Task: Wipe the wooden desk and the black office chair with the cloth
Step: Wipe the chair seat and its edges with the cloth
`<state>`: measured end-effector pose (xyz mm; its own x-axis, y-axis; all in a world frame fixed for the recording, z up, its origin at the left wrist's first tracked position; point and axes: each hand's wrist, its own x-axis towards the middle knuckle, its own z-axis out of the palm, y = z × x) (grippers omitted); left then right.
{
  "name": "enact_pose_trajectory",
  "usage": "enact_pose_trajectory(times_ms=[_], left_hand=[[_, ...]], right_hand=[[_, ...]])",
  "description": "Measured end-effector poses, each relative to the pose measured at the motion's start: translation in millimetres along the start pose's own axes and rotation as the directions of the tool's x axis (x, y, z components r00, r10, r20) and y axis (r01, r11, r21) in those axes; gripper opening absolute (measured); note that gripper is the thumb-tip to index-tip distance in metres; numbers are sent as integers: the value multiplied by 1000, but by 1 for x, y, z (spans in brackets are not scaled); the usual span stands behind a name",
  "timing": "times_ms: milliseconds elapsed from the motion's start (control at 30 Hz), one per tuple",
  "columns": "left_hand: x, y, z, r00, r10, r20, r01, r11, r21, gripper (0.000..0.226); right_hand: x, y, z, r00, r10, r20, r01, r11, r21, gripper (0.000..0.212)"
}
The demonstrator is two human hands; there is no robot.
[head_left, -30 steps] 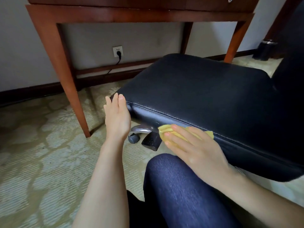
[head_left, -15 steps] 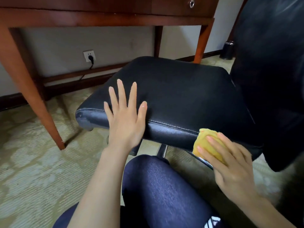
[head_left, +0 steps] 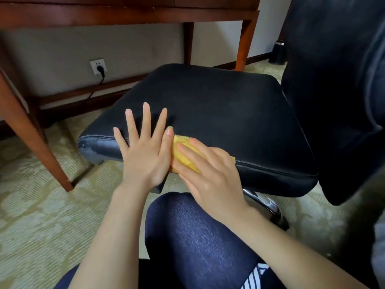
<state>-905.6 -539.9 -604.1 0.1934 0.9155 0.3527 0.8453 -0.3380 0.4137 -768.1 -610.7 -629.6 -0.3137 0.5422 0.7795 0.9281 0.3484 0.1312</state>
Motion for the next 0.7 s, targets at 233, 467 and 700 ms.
enact_pose_trajectory(times_ms=[233, 467, 700], left_hand=[[-1, 0, 1, 1000, -14, -7, 15, 995, 95, 59], [-2, 4, 2, 1000, -29, 5, 29, 997, 65, 56], [-4, 8, 1, 999, -37, 15, 36, 998, 58, 61]], right_hand=[[-93, 48, -15, 991, -28, -131, 0, 978, -210, 48], [-125, 75, -28, 939, 177, -296, -224, 965, -135, 30], [-119, 76, -39, 770, 515, -377, -495, 855, 157, 31]])
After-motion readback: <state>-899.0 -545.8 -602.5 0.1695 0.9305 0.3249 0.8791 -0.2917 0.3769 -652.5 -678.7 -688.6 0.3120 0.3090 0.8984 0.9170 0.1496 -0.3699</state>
